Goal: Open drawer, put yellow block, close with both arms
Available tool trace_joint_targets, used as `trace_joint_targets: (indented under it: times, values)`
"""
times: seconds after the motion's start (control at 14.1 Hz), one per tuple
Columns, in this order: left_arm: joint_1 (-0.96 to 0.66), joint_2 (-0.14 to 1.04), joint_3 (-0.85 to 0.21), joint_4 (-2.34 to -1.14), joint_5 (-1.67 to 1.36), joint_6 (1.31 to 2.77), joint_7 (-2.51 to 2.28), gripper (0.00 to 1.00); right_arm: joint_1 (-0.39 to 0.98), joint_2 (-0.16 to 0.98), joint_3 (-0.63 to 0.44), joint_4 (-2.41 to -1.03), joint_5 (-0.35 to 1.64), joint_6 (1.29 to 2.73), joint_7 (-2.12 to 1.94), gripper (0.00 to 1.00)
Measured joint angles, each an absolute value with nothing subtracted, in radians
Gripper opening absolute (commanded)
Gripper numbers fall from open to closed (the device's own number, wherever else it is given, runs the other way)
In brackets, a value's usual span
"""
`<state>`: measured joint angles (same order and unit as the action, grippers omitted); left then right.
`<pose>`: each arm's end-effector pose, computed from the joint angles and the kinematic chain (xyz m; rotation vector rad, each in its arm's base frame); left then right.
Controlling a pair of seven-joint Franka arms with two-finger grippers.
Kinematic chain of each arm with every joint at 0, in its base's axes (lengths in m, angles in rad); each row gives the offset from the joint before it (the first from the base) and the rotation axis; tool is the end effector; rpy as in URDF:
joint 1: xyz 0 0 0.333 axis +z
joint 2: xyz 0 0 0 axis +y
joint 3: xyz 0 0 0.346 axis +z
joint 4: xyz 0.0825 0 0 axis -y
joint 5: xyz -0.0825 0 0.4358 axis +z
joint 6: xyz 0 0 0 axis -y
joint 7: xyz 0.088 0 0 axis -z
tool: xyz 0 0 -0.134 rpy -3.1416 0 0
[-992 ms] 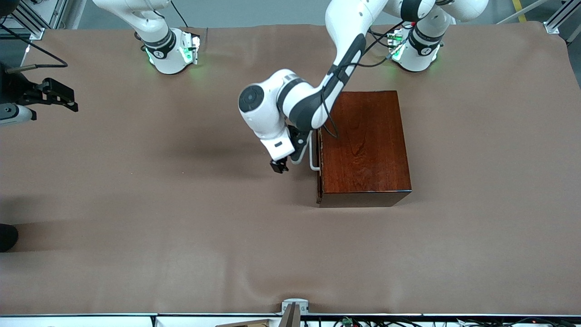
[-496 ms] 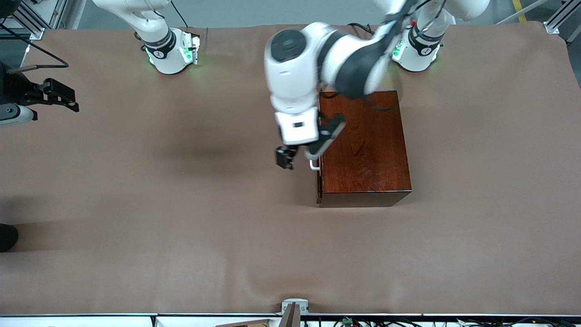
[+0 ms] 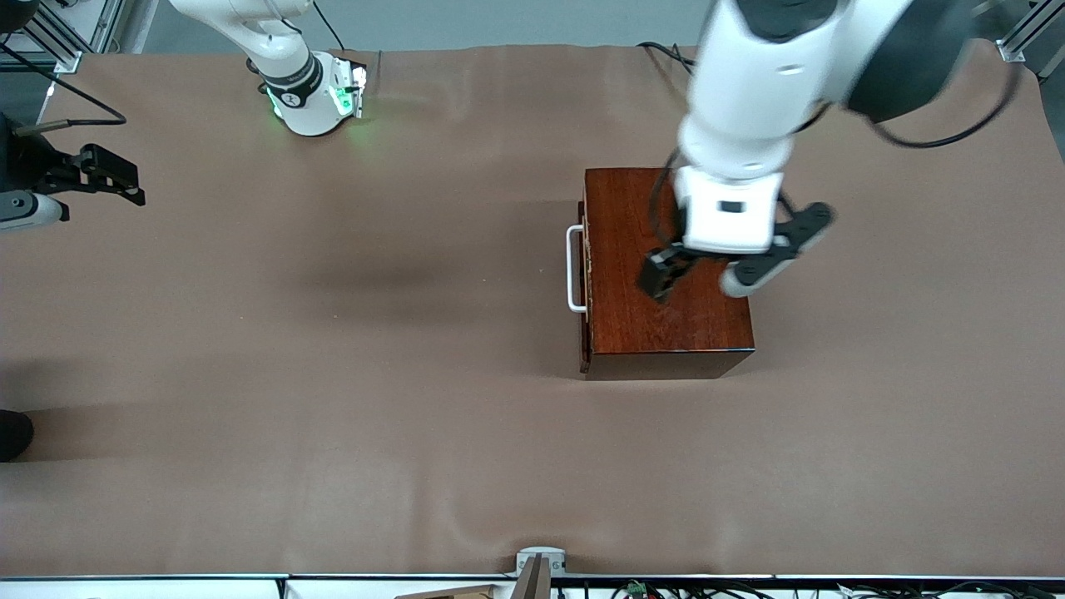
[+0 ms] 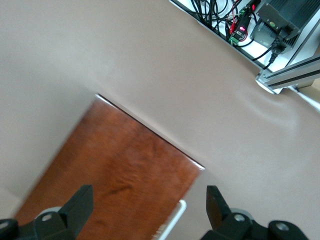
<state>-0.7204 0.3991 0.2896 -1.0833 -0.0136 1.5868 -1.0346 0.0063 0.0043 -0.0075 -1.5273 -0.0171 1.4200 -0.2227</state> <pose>0.6455 -0.3521 0.6253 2.9952 0.8855 0.2406 0.5887 -0.0032 0.6352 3.1132 0.3436 -0.1768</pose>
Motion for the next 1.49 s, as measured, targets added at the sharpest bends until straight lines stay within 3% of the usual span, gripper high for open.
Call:
trace_joint_targets:
  times: [0.42, 0.71, 1.13, 1.49]
  values:
    - [-0.562, 0.316, 0.271, -1.120, -0.014, 1.507, -0.737, 1.00, 0.006, 0.004, -0.007, -1.528, -0.017, 1.420, -0.223, 1.00]
    - [-0.350, 0.202, 0.129, -1.236, -0.014, 1.500, -0.478, 1.00, 0.006, 0.004, -0.007, -1.528, -0.017, 1.430, -0.223, 1.00]
    - [-0.081, -0.032, -0.075, -1.504, -0.014, 1.505, -0.207, 1.00, 0.008, 0.004, -0.007, -1.530, -0.017, 1.443, -0.223, 1.00]
    - [-0.020, -0.097, -0.114, -1.572, -0.014, 1.509, -0.130, 1.00, 0.008, 0.004, -0.007, -1.530, -0.017, 1.443, -0.223, 1.00]
